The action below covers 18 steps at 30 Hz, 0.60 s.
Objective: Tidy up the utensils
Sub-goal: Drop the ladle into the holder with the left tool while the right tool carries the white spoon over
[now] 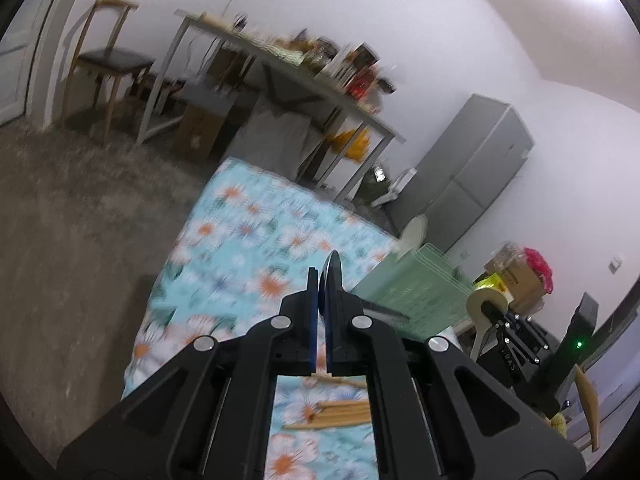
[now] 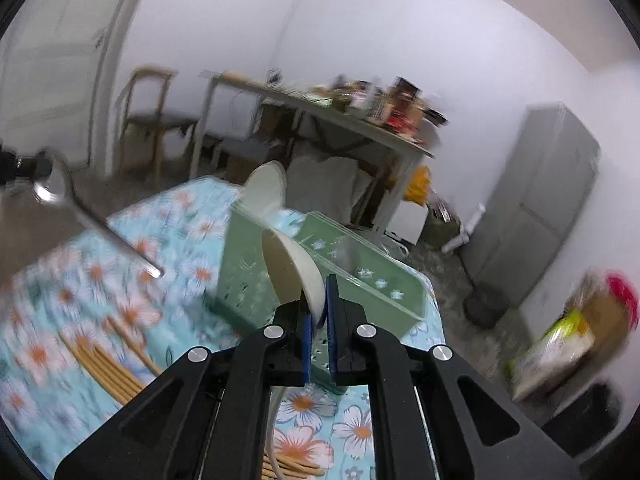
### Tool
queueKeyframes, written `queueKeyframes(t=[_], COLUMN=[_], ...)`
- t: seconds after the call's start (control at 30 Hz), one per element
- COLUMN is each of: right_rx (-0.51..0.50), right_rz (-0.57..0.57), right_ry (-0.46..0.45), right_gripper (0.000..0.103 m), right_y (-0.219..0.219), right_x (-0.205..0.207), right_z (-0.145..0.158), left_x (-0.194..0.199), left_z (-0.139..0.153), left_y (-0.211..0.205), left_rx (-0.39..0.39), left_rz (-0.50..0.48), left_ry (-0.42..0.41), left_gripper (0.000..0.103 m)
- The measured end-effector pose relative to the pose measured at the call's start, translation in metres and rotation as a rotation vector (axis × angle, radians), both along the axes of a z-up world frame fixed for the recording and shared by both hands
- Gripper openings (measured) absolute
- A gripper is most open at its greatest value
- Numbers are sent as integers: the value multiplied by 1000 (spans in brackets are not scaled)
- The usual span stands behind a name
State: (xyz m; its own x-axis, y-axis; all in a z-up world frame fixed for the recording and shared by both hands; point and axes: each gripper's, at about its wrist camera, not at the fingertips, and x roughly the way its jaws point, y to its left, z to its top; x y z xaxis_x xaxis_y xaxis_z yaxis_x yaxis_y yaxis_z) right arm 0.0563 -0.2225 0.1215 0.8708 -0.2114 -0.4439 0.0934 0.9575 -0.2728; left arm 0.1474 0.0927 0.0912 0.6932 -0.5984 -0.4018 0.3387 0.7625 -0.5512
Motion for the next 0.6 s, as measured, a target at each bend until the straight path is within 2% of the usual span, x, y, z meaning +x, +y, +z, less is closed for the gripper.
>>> queueKeyframes(t=[0.13, 0.27, 0.43, 0.6], right_rx=[142, 199, 242, 266], right_rz=[-41, -56, -65, -75], right_ry=[-63, -97, -138, -158], right_gripper=[6, 6, 6, 6], right_y=[-25, -31, -39, -48], right_x=[-13, -23, -38, -46], right_z=[19, 27, 38, 41], left_x=[-3, -4, 3, 14], left_z=[37, 75, 105, 110], left_y=[-13, -35, -75, -119], left_rx=[-10, 16, 124, 266], left_rz=[-23, -36, -51, -75], left_ry=[-115, -237, -336, -380], left_gripper=[1, 1, 1, 1])
